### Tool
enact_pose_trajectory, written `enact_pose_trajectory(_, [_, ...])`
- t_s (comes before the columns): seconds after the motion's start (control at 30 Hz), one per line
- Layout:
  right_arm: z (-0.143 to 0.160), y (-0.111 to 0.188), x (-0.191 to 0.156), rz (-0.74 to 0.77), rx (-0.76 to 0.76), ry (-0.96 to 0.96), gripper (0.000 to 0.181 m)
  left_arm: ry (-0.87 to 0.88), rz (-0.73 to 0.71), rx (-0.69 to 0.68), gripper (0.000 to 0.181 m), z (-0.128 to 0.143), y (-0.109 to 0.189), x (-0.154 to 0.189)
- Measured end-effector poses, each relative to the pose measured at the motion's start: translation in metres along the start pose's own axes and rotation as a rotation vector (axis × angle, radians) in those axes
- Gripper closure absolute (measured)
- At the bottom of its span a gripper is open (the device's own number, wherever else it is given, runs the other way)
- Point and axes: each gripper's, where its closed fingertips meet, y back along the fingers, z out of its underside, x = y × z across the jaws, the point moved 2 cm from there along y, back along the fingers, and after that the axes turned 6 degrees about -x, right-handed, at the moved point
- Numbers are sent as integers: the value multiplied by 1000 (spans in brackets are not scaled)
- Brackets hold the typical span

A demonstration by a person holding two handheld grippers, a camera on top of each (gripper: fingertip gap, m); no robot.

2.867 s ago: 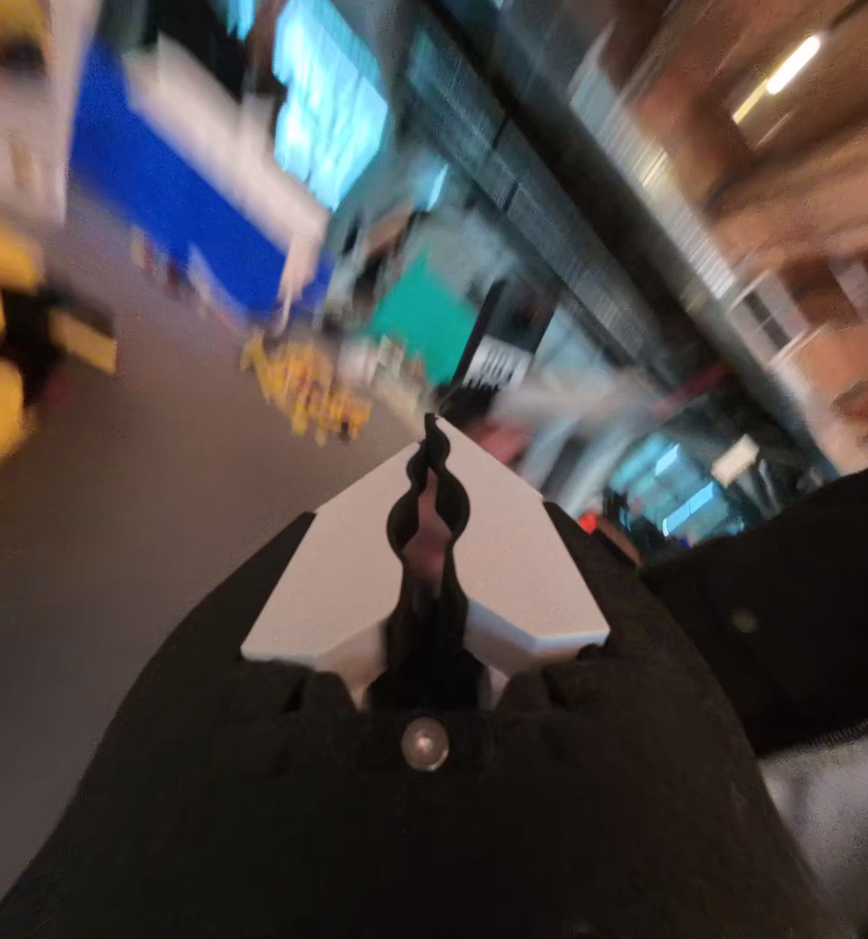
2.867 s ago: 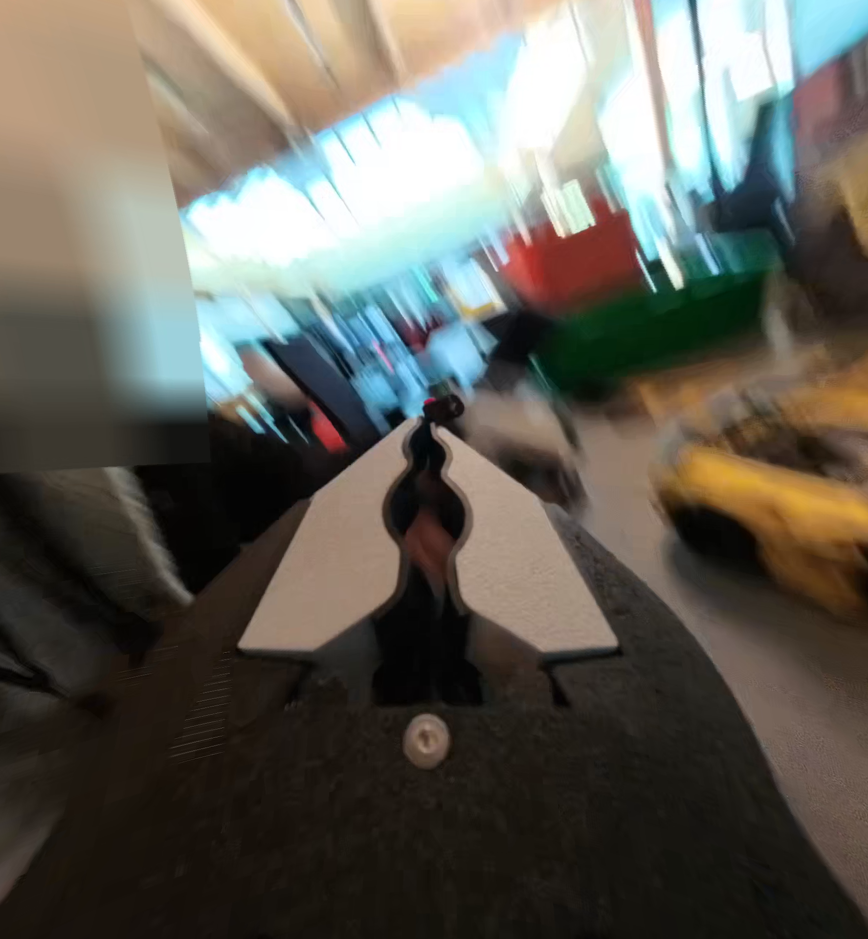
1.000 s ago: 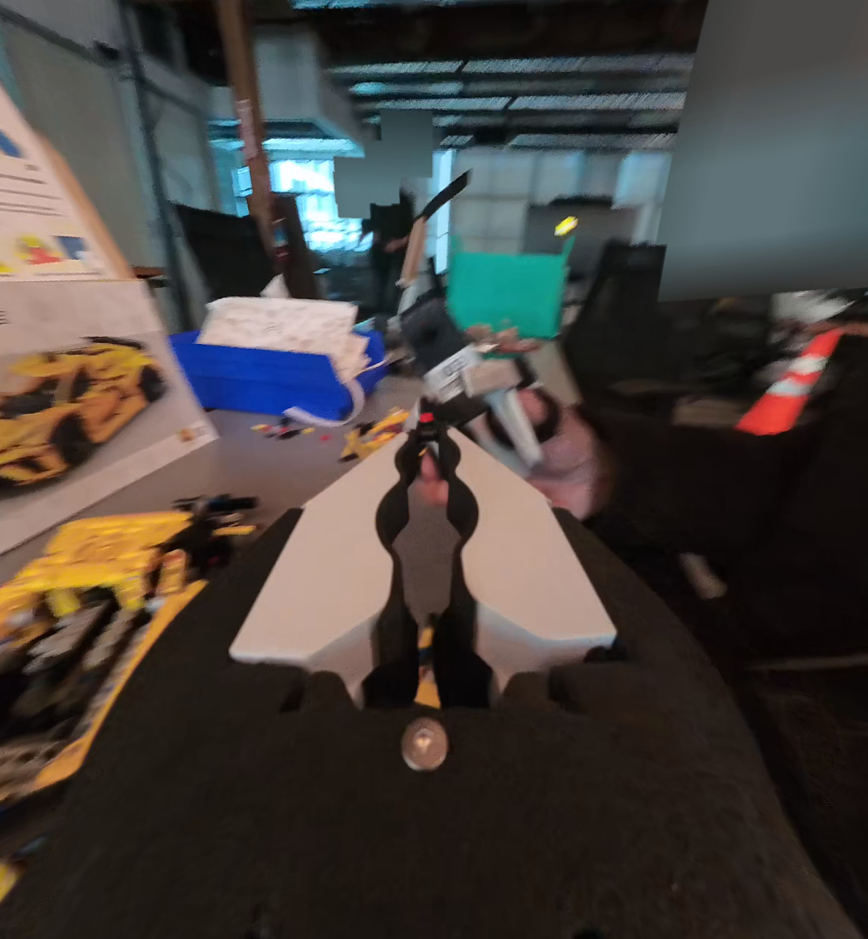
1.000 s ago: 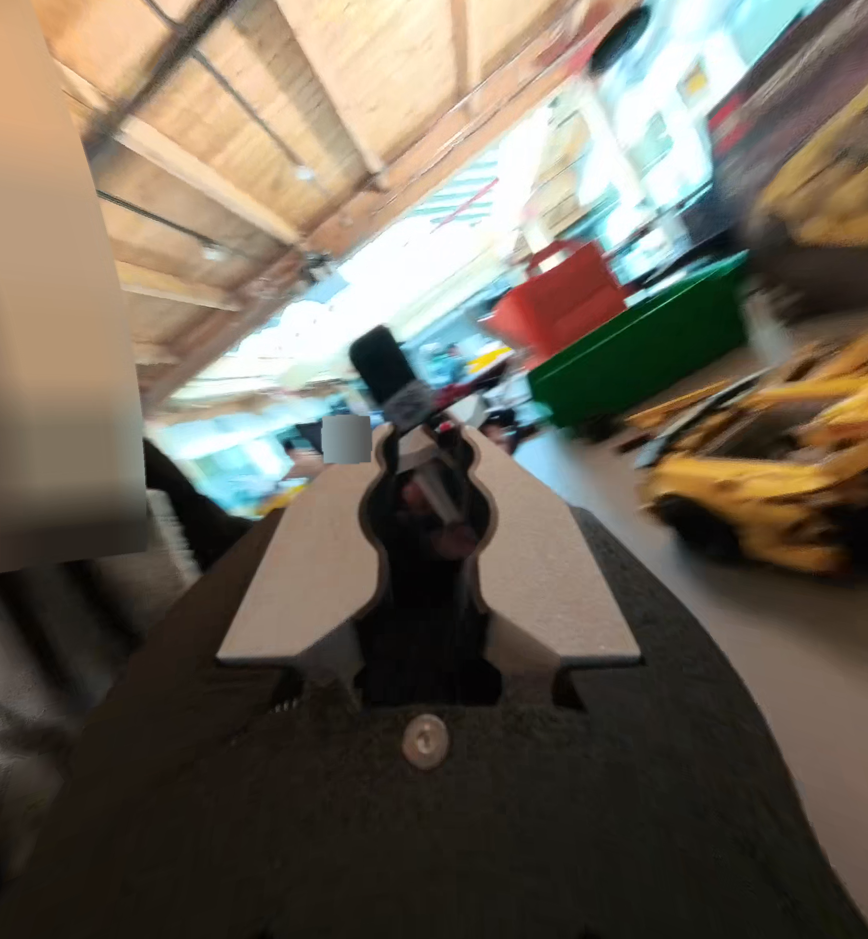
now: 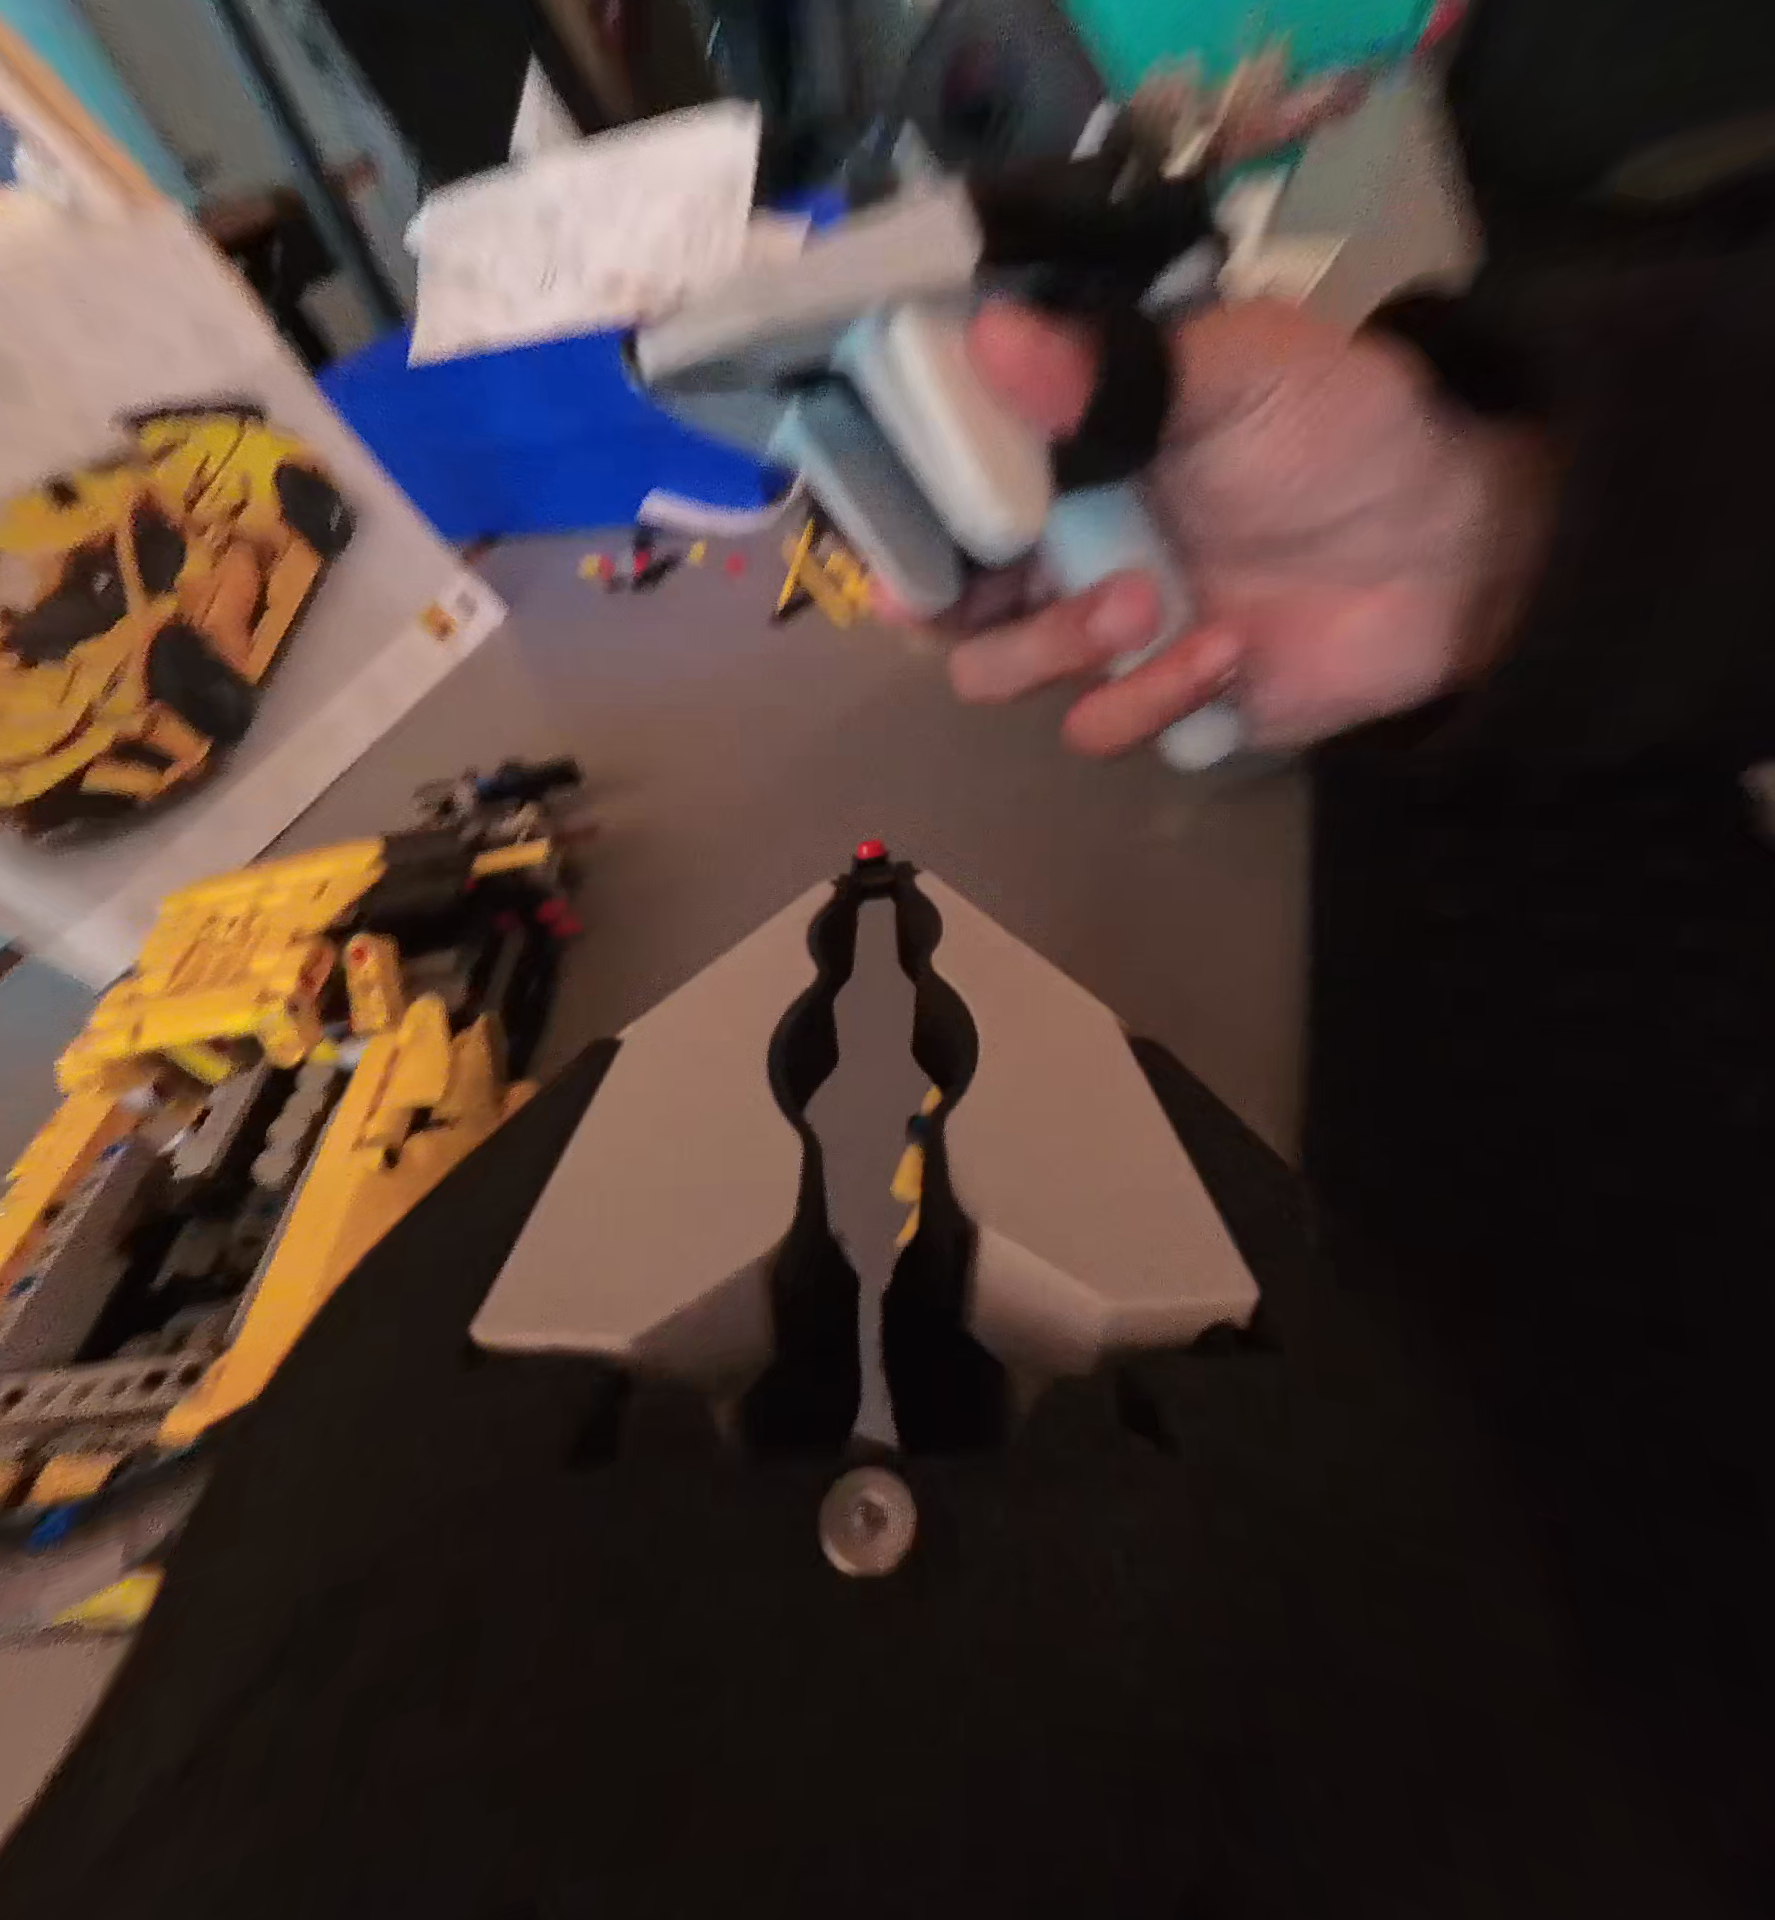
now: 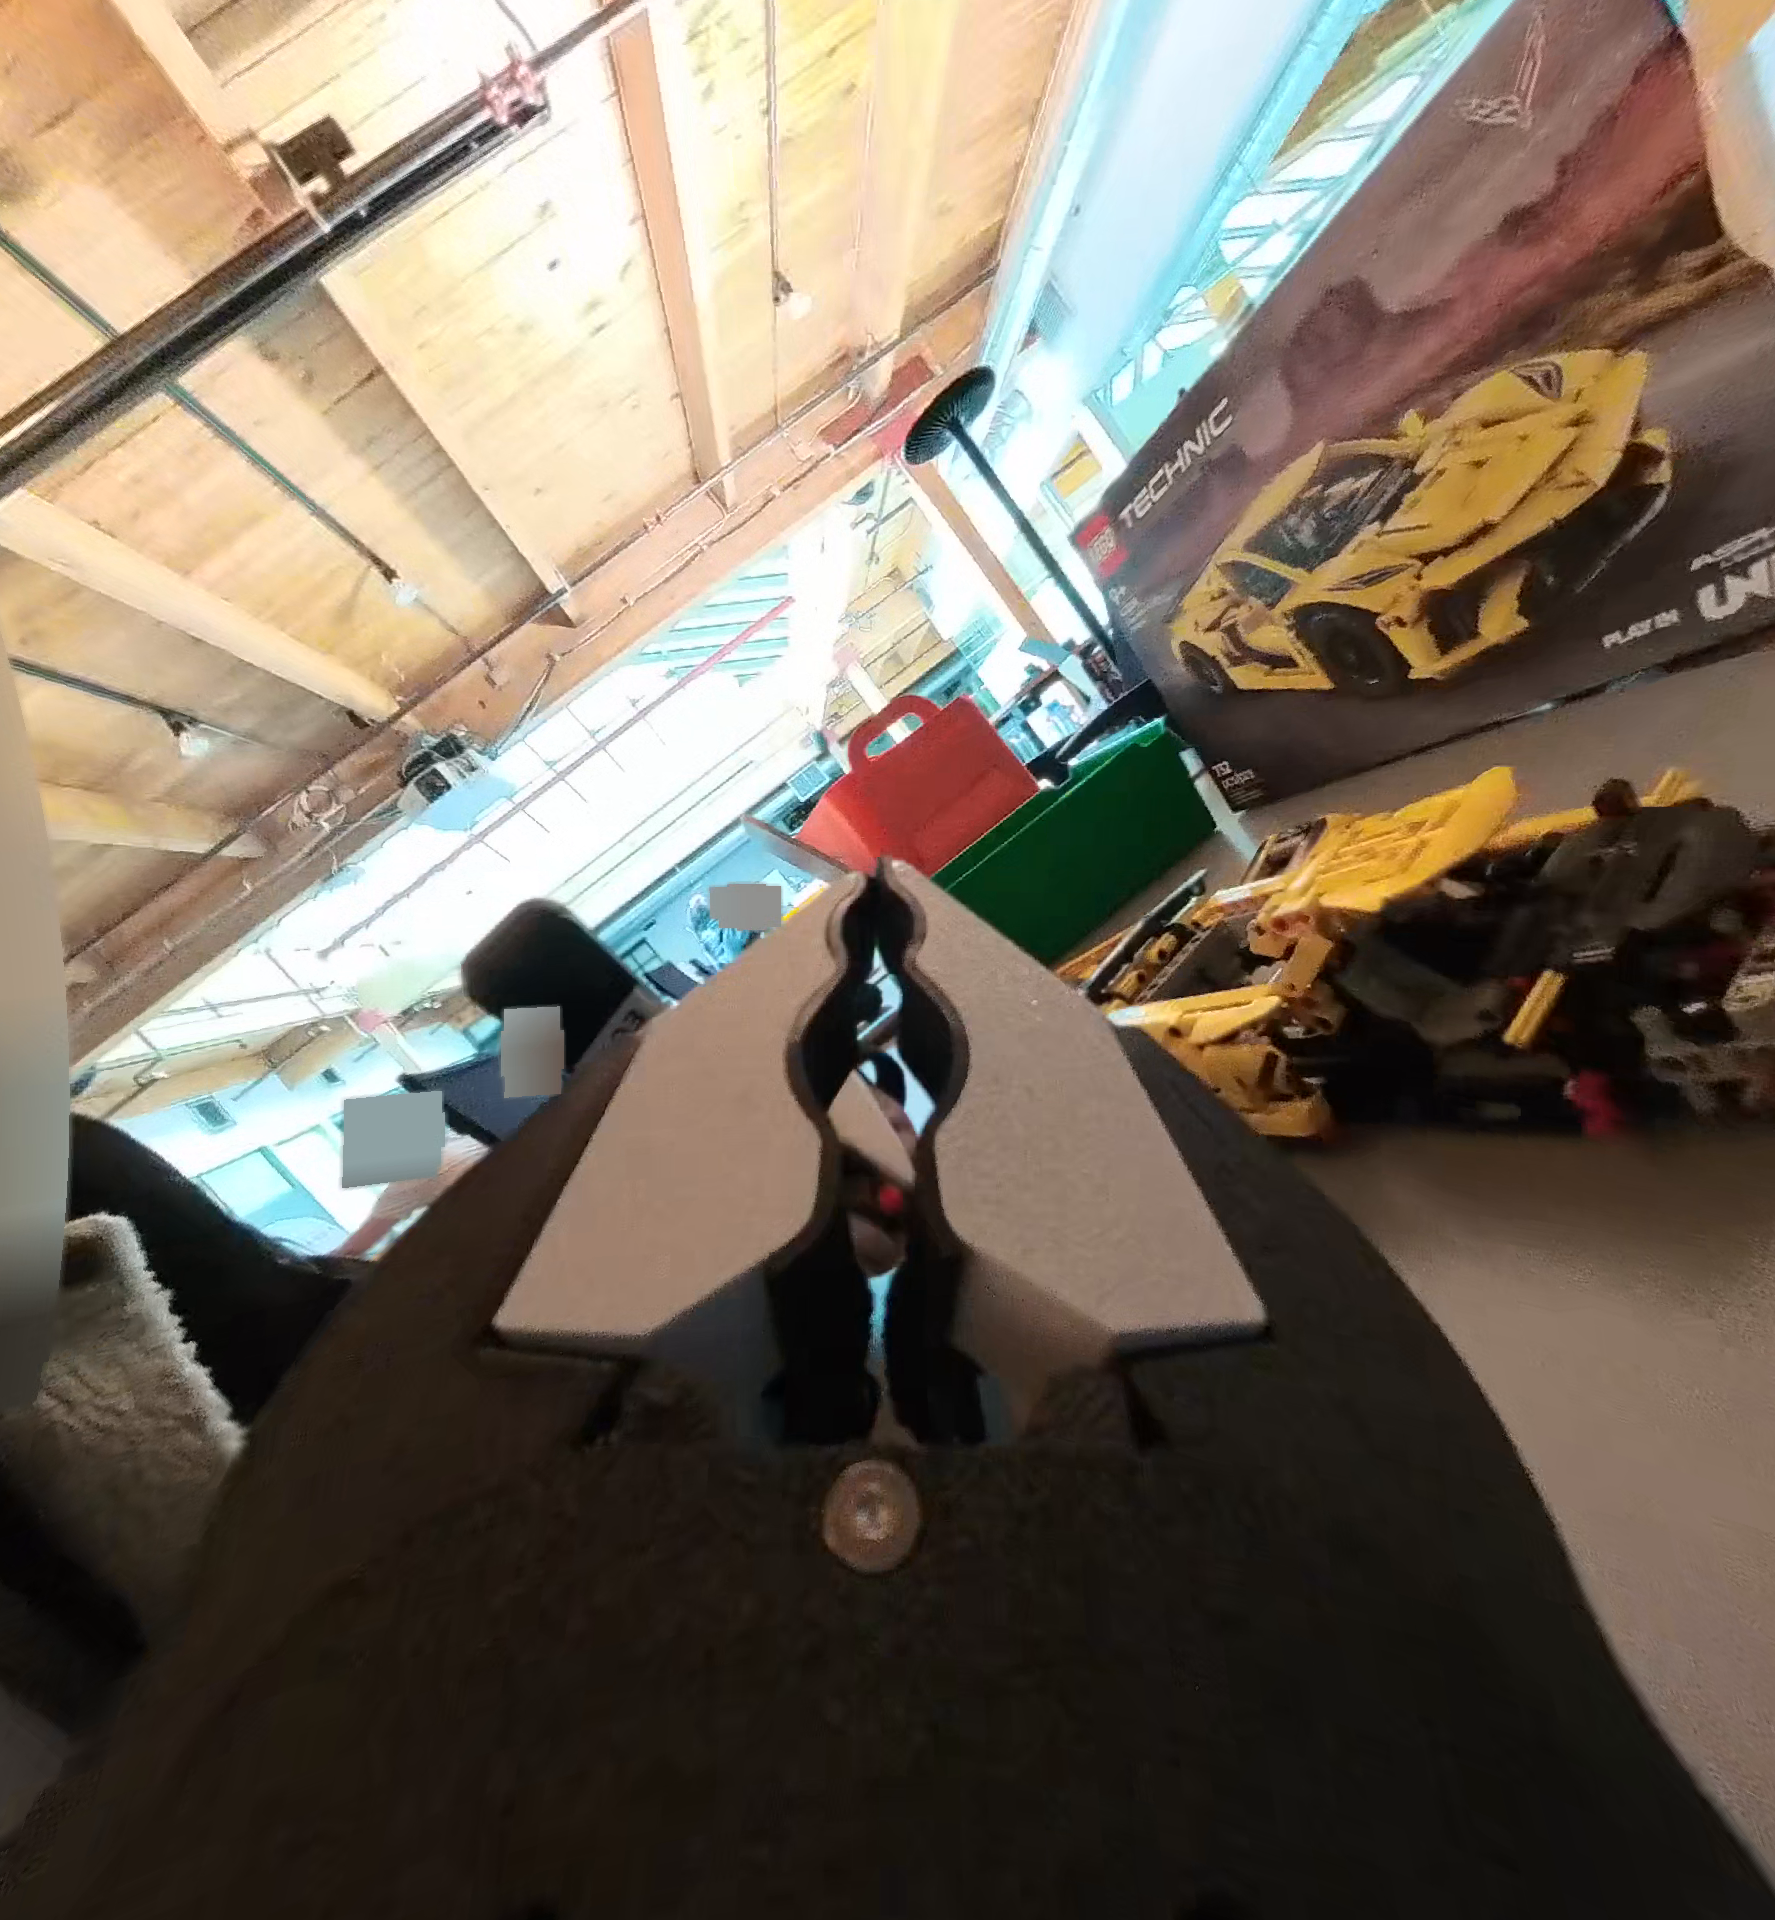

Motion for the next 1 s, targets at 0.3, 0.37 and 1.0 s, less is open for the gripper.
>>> enact_pose_trajectory(0.3, [35, -28, -3, 338, -288, 713, 167, 718, 358, 391, 174, -27, 35, -38])
enact_pose_trajectory(0.37, [44, -36, -10, 403, -295, 859, 164, 856, 486, 471, 174, -30, 42, -41])
enact_pose_trajectory(1.0, [42, -39, -17, 308, -208, 528, 173, 1044, 643, 571, 174, -32, 34, -40])
